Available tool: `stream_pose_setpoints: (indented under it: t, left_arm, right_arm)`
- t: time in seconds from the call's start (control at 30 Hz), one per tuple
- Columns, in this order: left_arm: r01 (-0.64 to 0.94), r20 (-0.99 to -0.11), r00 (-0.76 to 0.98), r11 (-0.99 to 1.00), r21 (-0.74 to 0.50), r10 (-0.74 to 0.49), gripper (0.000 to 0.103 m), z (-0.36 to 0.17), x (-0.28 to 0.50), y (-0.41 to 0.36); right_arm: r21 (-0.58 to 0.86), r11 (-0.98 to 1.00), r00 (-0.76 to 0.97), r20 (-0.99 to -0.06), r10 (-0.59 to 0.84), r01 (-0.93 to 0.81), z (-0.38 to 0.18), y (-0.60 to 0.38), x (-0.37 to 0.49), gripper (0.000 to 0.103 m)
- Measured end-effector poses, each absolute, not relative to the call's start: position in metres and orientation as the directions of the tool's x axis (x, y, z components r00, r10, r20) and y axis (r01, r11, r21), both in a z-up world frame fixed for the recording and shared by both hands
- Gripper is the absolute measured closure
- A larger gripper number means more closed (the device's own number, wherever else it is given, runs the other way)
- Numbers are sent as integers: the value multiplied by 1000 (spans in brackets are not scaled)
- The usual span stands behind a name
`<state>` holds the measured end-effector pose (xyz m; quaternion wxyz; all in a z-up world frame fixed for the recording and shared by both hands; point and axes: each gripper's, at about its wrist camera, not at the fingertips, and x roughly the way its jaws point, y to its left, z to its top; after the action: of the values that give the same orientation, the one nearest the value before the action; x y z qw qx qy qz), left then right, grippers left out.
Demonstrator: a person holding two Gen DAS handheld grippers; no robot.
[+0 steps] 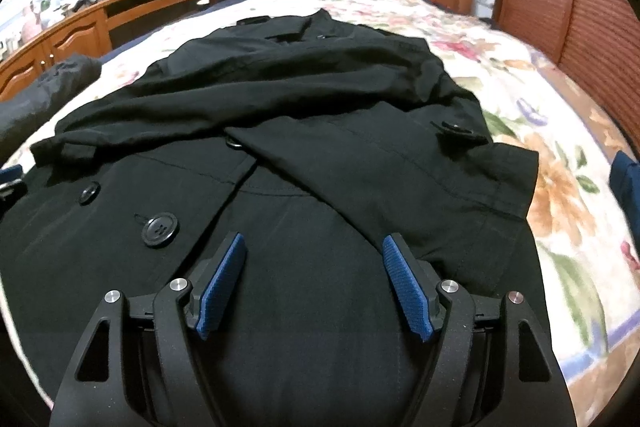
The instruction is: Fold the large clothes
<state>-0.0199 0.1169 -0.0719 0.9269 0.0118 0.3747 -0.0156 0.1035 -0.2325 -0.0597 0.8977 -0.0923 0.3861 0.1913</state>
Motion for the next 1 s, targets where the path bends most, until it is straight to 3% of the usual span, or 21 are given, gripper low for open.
stream_pose_setpoints:
  t: [0.2,0.5,0.7,1.0]
  left_arm:
    - [40,-694,719,999,12,-20,54,-72,-21,117]
    - [37,-694,719,999,15,-16,54,-72,-21,117]
    - [33,-695,719,999,13,-14,54,-72,-23,118]
    - [35,-699,715,999,-11,-33,54,-71,-24,119]
  right_arm:
    - [16,892,585,-749,310,-452,-45,-255,84,30]
    - [-93,906,629,-749,209,-412,-17,-304,50,30]
    - [-127,927,618,-775,129,-352,-26,-333,51,30]
    - [-103,935,583,-803,123,-340,-49,-345,51,30]
